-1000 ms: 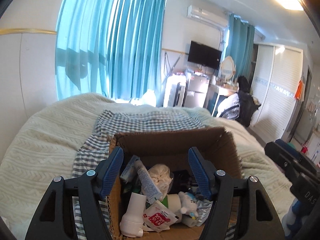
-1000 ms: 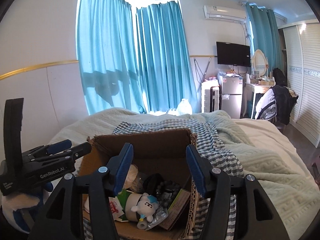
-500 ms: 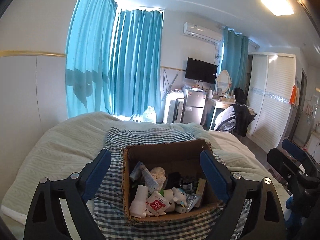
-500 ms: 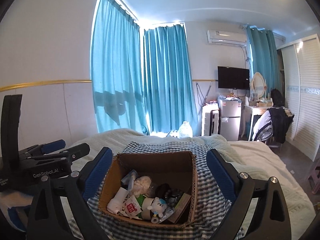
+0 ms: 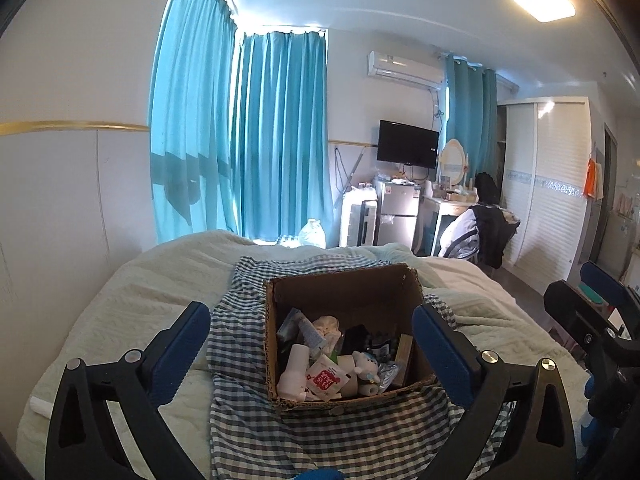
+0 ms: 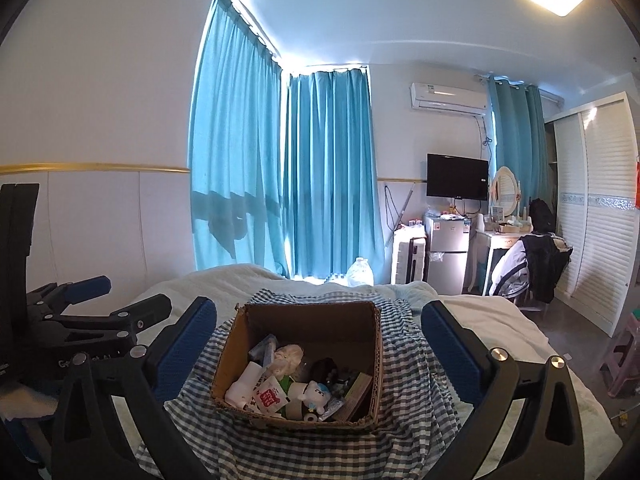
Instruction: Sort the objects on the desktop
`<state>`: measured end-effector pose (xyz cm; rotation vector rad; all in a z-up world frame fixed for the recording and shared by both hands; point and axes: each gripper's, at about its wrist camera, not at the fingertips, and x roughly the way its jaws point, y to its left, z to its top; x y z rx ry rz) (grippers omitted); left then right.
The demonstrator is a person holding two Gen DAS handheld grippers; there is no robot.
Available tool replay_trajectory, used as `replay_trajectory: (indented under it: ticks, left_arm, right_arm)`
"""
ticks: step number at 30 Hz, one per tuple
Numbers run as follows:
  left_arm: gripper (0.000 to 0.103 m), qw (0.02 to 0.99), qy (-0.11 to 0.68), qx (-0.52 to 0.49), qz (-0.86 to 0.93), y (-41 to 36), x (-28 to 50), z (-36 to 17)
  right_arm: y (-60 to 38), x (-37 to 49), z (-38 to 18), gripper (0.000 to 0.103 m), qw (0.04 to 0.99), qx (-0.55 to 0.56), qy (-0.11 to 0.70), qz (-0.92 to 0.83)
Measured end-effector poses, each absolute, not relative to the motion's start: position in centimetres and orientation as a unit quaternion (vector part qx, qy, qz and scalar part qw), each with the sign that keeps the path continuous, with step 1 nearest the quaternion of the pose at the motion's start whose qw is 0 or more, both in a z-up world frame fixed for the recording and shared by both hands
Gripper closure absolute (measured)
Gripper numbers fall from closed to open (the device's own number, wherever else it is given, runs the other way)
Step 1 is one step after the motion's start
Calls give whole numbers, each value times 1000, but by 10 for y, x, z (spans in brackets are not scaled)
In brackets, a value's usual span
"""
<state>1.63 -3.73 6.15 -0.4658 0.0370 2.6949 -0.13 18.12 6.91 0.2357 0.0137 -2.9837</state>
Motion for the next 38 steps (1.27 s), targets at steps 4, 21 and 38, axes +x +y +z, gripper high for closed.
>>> replay_trajectory:
  ticks: [4,21,38]
  left_arm:
    - [0,195,20,-176,965,-33,21,50]
    - [0,186,39,-242,951,-7,10,-20]
    - [0,182,40,-245,952,-11,18,-17]
  right_arm:
    - [187,0,58,0,66,90,0,-994]
    - [203,-19,-4,0,48,150,2,-987]
    - [199,-9,-4,0,53,159,6,-986]
